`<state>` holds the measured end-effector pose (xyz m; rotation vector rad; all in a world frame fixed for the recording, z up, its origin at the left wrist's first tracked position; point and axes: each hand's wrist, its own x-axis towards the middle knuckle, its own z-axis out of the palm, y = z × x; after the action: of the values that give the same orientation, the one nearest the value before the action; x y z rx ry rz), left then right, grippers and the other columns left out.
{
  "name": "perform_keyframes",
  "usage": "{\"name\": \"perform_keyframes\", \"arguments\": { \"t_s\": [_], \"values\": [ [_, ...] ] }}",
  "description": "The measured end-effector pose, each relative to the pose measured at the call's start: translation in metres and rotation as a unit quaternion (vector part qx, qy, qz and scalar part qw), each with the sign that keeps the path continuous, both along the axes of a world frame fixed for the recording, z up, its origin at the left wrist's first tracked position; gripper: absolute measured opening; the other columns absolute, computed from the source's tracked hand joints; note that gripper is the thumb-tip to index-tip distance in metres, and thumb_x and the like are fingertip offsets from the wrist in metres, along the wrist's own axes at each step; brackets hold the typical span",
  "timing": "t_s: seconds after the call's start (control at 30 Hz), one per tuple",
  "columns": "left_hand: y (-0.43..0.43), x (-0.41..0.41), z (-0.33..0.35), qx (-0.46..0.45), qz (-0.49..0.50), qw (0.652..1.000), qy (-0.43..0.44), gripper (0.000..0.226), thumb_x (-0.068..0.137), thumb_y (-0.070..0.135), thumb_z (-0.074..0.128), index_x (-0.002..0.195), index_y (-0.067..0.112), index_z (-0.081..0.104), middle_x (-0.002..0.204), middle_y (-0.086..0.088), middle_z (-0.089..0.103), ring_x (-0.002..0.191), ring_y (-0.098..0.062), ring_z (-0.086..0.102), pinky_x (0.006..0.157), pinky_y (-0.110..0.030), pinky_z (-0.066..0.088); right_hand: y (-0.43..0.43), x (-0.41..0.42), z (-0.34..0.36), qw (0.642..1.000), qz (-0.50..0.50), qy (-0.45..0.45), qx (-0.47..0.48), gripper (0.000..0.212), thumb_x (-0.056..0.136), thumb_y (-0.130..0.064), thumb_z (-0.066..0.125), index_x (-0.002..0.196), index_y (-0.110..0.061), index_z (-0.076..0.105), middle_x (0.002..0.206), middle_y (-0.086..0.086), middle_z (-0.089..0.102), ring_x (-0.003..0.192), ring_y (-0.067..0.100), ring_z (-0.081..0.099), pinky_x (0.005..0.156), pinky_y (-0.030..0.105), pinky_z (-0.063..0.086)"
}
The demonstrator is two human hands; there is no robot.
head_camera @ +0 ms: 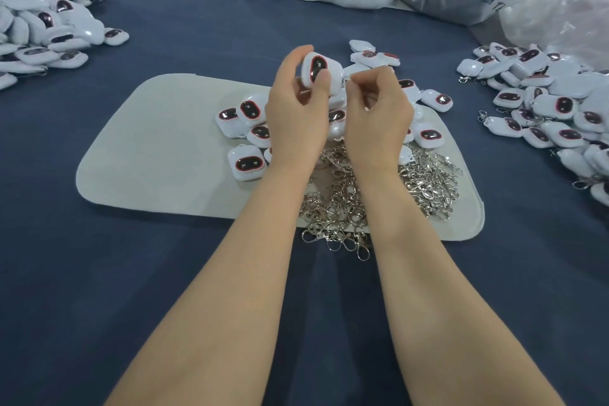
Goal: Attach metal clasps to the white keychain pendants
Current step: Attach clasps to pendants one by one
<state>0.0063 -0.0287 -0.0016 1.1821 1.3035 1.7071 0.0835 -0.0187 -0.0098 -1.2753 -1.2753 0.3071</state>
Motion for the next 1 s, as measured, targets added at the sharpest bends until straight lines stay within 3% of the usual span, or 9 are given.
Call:
{"name": "perform_keyframes", "arguments": {
  "t_s": [0.1, 0.3, 0.37, 0.47, 0.53, 0.6, 0.67, 0.83, 1.0],
  "values": [
    [-0.002, 0.001, -0.003, 0.059, 0.020, 0.992, 0.114, 0.033, 0.094, 0.014, 0.055, 0.126, 0.016, 0.057, 0.107, 0.014, 0.060, 0.088, 0.003, 0.058, 0.084, -0.017, 0.049, 0.001, 0.002, -0.002, 1.000, -0.004, -0.012, -0.019, 0.008, 0.086, -0.004, 0.056, 0.082, -0.010, 0.060, 0.075, -0.001, 0.062, 0.075, 0.020, 0.060, 0.073, 0.032, 0.049],
    [-0.002, 0.002, -0.008, 0.089, 0.038, 0.963, 0.252, 0.035, 0.095, 0.016, 0.052, 0.129, 0.020, 0.056, 0.113, 0.005, 0.065, 0.096, -0.012, 0.058, 0.084, -0.024, 0.045, 0.003, 0.004, -0.006, 0.996, 0.013, -0.072, -0.055, 0.011, 0.089, -0.004, 0.051, 0.088, -0.003, 0.062, 0.079, 0.004, 0.064, 0.076, 0.021, 0.057, 0.073, 0.034, 0.046],
    [-0.001, 0.002, -0.007, 0.076, 0.035, 0.975, 0.206, 0.034, 0.094, 0.014, 0.053, 0.128, 0.018, 0.056, 0.111, 0.011, 0.061, 0.092, -0.005, 0.057, 0.085, -0.019, 0.046, 0.002, 0.003, -0.005, 0.997, 0.016, -0.060, -0.055, 0.009, 0.089, -0.003, 0.051, 0.088, -0.005, 0.060, 0.078, -0.001, 0.061, 0.075, 0.016, 0.056, 0.072, 0.027, 0.046],
    [0.005, 0.001, -0.004, -0.011, -0.001, 1.000, -0.003, 0.025, 0.093, 0.013, 0.055, 0.118, 0.017, 0.055, 0.116, -0.004, 0.063, 0.097, -0.016, 0.064, 0.088, -0.031, 0.053, 0.002, 0.002, 0.000, 0.998, 0.039, 0.017, -0.056, 0.013, 0.088, -0.001, 0.054, 0.091, -0.014, 0.055, 0.079, -0.013, 0.056, 0.074, 0.004, 0.054, 0.073, 0.012, 0.043],
    [0.007, 0.000, -0.001, -0.084, -0.032, 0.984, -0.155, 0.021, 0.093, 0.012, 0.057, 0.114, 0.011, 0.056, 0.106, -0.013, 0.067, 0.086, -0.020, 0.070, 0.076, -0.030, 0.058, 0.002, 0.001, 0.002, 0.995, 0.056, 0.058, -0.059, 0.015, 0.088, 0.000, 0.055, 0.094, -0.014, 0.055, 0.082, -0.012, 0.056, 0.077, 0.003, 0.056, 0.076, 0.011, 0.045],
    [0.007, -0.001, 0.000, -0.121, -0.066, 0.953, -0.269, 0.017, 0.094, 0.010, 0.057, 0.110, 0.005, 0.058, 0.083, -0.009, 0.070, 0.065, -0.012, 0.069, 0.058, -0.019, 0.054, 0.002, 0.001, 0.003, 0.994, 0.066, 0.073, -0.053, 0.014, 0.088, 0.000, 0.056, 0.095, -0.012, 0.056, 0.084, -0.010, 0.058, 0.079, 0.003, 0.056, 0.078, 0.013, 0.046],
    [0.007, -0.003, 0.001, -0.130, -0.088, 0.935, -0.319, 0.007, 0.094, 0.007, 0.056, 0.097, 0.003, 0.061, 0.068, -0.003, 0.070, 0.058, -0.008, 0.067, 0.053, -0.015, 0.051, 0.001, 0.000, 0.002, 0.994, 0.074, 0.073, -0.043, 0.013, 0.088, -0.002, 0.057, 0.094, -0.013, 0.056, 0.084, -0.010, 0.059, 0.079, 0.002, 0.057, 0.078, 0.016, 0.047],
    [0.005, -0.008, 0.003, -0.146, -0.118, 0.903, -0.386, 0.015, 0.094, 0.007, 0.056, 0.082, 0.001, 0.063, 0.063, -0.004, 0.070, 0.057, -0.007, 0.068, 0.053, -0.014, 0.052, -0.002, -0.003, 0.002, 0.998, 0.061, 0.026, 0.002, 0.015, 0.089, -0.004, 0.058, 0.089, -0.018, 0.053, 0.081, -0.018, 0.057, 0.076, -0.009, 0.055, 0.074, 0.010, 0.044],
    [0.005, -0.007, 0.004, -0.152, -0.129, 0.895, -0.399, 0.014, 0.095, 0.009, 0.054, 0.086, 0.002, 0.063, 0.072, -0.006, 0.071, 0.059, -0.008, 0.068, 0.059, -0.016, 0.056, -0.003, -0.004, 0.002, 0.999, 0.034, -0.015, 0.040, 0.008, 0.088, -0.001, 0.055, 0.091, -0.007, 0.060, 0.084, -0.004, 0.061, 0.081, 0.011, 0.059, 0.076, 0.018, 0.047]
  ]
}}
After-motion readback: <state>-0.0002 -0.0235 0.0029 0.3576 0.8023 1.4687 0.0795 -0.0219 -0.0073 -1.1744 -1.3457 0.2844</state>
